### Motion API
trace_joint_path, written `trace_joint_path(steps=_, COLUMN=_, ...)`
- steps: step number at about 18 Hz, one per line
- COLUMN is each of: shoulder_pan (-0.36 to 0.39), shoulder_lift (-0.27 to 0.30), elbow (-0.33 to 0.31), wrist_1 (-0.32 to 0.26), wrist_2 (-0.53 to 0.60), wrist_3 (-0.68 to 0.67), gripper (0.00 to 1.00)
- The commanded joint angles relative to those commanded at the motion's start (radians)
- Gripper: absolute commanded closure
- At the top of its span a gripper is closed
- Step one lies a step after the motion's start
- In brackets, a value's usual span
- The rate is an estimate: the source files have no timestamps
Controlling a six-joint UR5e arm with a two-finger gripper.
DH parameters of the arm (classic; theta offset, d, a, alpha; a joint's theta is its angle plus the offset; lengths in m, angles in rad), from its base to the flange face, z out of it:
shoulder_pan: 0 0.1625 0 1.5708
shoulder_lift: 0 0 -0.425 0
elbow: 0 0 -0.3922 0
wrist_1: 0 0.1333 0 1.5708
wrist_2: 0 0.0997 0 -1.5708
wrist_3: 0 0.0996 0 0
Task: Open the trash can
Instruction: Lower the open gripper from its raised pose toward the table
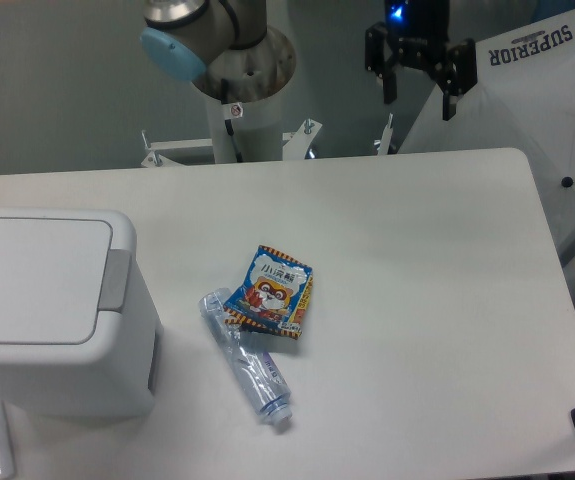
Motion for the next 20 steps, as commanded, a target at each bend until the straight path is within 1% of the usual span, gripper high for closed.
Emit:
trace_joint_path(steps=1, shoulder_pan=0.0, shoulder_lift=0.0, elbow=0.0, wrist_1=0.0, wrist_2=0.002, wrist_3=-0.005, gripper=0.0)
trace_joint_path(steps=5, shoulder_pan=-0.003, shoulder_lift=-0.006, elbow=0.005, wrist_1=0.005, wrist_2=0.002, wrist_3=-0.127, gripper=0.0)
trace_joint_path(steps=7, shoulder_pan=-0.011, shoulder_lift=-0.012, elbow=-0.003, wrist_1=0.014, wrist_2=0.003, wrist_3=-0.13, gripper=0.0)
trace_joint_path(steps=10, shoulder_pan=-0.014, shoulder_lift=-0.029, elbow=-0.008, wrist_1=0.012, wrist_2=0.002, wrist_3=-0.13, gripper=0.0)
trace_joint_path(steps=12, shoulder_pan=-0.031, shoulder_lift=-0.043, elbow=-0.024, wrist_1=0.015, wrist_2=-0.005, wrist_3=-0.13, gripper=0.0)
trace_joint_path(steps=13, shoulder_pan=-0.035, shoulder_lift=-0.046, elbow=-0.038, wrist_1=0.029, wrist_2=-0.011, wrist_3=-0.13, gripper=0.0)
trace_joint_path(steps=15, shoulder_pan=-0.04, shoulder_lift=-0.041, elbow=-0.078, wrist_1=0.093, wrist_2=-0.052, wrist_3=-0.155, gripper=0.0)
trace_joint_path(steps=17, shoulder_pan=-0.04, shoulder_lift=-0.037, elbow=-0.118, wrist_1=0.138, wrist_2=-0.08, wrist_3=-0.256, gripper=0.0)
trace_joint_path(steps=18, shoulder_pan=-0.049, shoulder_lift=-0.04, elbow=-0.123, wrist_1=0.152, wrist_2=-0.08, wrist_3=-0.306, gripper=0.0)
trace_joint_path(steps=20, shoulder_pan=-0.087, shoulder_lift=-0.061, elbow=-0.121, wrist_1=0.149, wrist_2=-0.08, wrist_3=-0.395, gripper=0.0)
